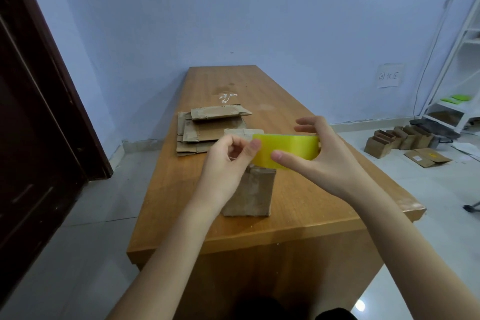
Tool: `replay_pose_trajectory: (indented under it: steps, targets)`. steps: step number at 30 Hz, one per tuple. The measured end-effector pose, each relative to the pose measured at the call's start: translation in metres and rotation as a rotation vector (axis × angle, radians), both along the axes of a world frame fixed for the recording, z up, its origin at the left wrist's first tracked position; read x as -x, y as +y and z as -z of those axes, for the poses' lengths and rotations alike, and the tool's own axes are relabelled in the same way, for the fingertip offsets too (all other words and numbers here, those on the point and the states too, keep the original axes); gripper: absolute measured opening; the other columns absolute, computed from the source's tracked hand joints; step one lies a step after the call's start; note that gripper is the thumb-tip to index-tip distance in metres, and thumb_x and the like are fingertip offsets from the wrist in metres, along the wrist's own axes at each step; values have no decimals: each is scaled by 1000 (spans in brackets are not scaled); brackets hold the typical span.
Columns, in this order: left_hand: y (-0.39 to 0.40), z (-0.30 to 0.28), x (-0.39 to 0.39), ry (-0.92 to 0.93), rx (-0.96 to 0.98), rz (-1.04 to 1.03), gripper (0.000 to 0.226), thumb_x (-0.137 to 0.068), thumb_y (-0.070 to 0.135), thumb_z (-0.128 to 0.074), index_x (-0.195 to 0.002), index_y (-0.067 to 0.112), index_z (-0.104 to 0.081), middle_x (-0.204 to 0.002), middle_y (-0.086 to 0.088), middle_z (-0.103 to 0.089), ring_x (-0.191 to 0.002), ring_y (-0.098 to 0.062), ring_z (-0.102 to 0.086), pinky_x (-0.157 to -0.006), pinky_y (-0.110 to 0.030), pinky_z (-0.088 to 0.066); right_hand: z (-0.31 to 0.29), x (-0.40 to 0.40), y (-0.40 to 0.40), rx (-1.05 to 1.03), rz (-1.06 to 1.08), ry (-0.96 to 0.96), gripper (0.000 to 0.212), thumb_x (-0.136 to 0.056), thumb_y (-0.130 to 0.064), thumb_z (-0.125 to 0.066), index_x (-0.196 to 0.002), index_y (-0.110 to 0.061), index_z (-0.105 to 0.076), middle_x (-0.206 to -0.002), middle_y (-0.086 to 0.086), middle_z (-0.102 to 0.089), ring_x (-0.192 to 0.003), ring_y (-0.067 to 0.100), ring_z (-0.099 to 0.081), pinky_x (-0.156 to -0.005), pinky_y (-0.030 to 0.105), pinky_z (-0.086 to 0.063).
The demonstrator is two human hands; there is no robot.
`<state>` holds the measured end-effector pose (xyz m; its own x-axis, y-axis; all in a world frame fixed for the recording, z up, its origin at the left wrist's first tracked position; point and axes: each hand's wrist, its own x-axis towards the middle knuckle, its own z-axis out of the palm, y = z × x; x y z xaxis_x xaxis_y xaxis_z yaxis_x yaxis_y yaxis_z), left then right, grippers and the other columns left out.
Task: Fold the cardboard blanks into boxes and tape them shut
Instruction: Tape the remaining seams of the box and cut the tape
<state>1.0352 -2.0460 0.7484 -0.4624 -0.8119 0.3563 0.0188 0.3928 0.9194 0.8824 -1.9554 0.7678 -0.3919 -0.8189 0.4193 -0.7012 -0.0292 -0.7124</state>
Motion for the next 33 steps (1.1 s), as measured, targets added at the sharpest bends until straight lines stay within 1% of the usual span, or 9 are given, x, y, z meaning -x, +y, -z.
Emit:
replay_pose_trajectory:
  steps: [6,9,11,15,19,21,24,29,33]
  targets:
    - [-7,6,-5,45,-24,63,26,-87,38,-50,-87,14,-60,-80,2,-65,-74,-6,-62,-73,-20,-51,10,12,6,-32,-218,74,107,-46,-67,-80,-134,-39,-27,-132,-10,-41,-126,5,-39,-96,19,-38]
    - [-8,7,-4,24,3,60,18,-96,25,-46,-87,16,-59,-80,4,-64,-73,-2,-61,-72,-18,-51,15,13,3,79,-143,200,77,-63,-51,-80,-126,-26,-43,-119,-9,-50,-113,12,-46,-82,15,-40]
    - [-7,7,-2,30,46,1,17,-96,23,-46,-85,19,-58,-79,5,-64,-70,-1,-61,-71,-19,-52,17,11,-1,153,-86,236,55,-71,-38,-76,-115,-18,-51,-110,-4,-56,-102,18,-50,-73,25,-44]
    - [-5,12,1,90,123,-178,18,-94,22,-52,-78,21,-61,-75,1,-66,-69,-8,-64,-66,-27,-54,18,4,-4,225,-25,294,48,-70,-39,-70,-107,-13,-54,-105,-1,-58,-96,19,-50,-68,34,-46]
    - [-9,13,1,81,73,-205,21,-94,21,-52,-75,17,-60,-74,-4,-66,-72,-16,-64,-71,-37,-53,22,-2,-8,278,0,214,47,-67,-36,-69,-107,-20,-50,-99,-14,-52,-96,15,-49,-70,31,-46]
    - [-10,10,0,92,46,-190,20,-94,21,-52,-77,16,-61,-77,-6,-67,-76,-19,-65,-69,-32,-55,26,-3,-12,290,-22,144,48,-67,-34,-70,-109,-24,-47,-102,-20,-49,-99,14,-48,-72,27,-45]
    - [-9,10,0,135,45,-164,17,-94,22,-54,-84,13,-65,-84,-9,-70,-80,-20,-68,-66,-26,-56,29,-6,-17,296,-84,8,52,-67,-34,-73,-111,-25,-46,-109,-10,-54,-103,14,-51,-75,24,-47]
    - [-9,15,1,171,21,-204,18,-93,21,-55,-97,11,-70,-89,-6,-71,-83,-20,-69,-72,-43,-59,28,-10,-19,301,-152,-75,47,-73,-16,-81,-102,-16,-44,-94,-13,-55,-80,-2,-55,-59,11,-43]
    - [-9,13,0,163,20,-201,27,-93,19,-56,-118,13,-64,-96,2,-71,-88,-12,-69,-77,-35,-57,27,-14,-20,350,-152,-64,44,-69,-28,-74,-98,-14,-44,-86,-12,-55,-74,-3,-54,-56,9,-40]
